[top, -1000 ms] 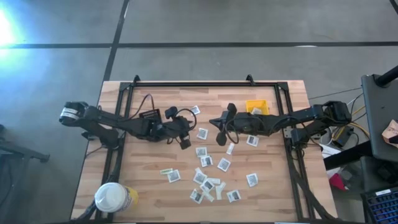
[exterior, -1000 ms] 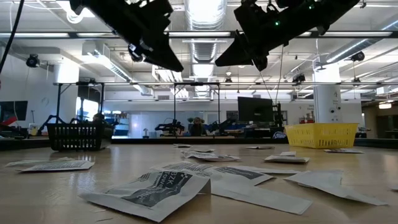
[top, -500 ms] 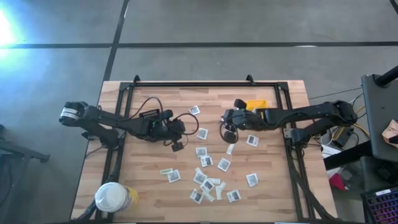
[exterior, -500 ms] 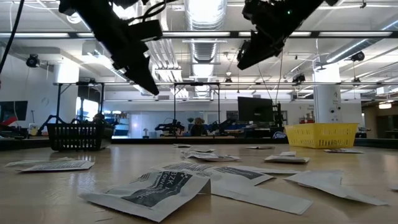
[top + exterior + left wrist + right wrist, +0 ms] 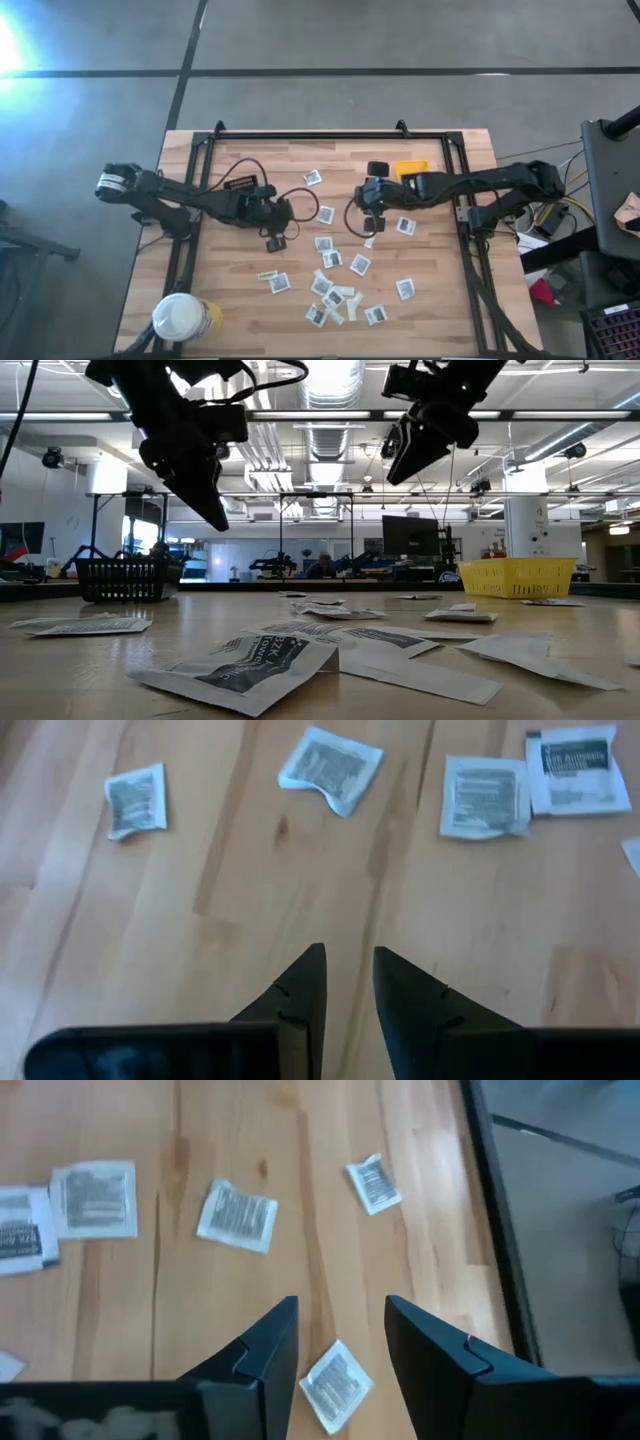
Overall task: Pick & Place First Aid Supplies
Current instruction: Put the black pad into the yellow bin
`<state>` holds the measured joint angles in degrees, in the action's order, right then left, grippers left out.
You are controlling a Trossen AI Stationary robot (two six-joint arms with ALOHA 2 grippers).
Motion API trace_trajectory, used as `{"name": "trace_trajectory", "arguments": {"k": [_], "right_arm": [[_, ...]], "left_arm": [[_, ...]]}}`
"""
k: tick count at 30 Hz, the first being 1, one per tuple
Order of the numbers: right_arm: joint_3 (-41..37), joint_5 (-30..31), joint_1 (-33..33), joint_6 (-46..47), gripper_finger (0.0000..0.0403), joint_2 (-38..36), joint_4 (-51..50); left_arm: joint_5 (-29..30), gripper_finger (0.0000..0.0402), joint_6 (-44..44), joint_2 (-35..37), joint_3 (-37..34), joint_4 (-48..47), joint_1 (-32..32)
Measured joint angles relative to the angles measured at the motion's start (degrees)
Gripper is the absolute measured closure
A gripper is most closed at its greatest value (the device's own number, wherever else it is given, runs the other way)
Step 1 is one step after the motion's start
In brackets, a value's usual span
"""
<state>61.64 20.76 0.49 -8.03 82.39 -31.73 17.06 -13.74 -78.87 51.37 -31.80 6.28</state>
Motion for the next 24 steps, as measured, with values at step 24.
{"name": "trace_trajectory", "arguments": {"k": [24], "right_arm": [[0.7, -1.0, -7.8, -0.7, 0.0254, 11.6, -11.0]], "left_arm": [[-0.1, 0.0319, -1.2, 3.1, 0.0, -4.0, 3.9]]}}
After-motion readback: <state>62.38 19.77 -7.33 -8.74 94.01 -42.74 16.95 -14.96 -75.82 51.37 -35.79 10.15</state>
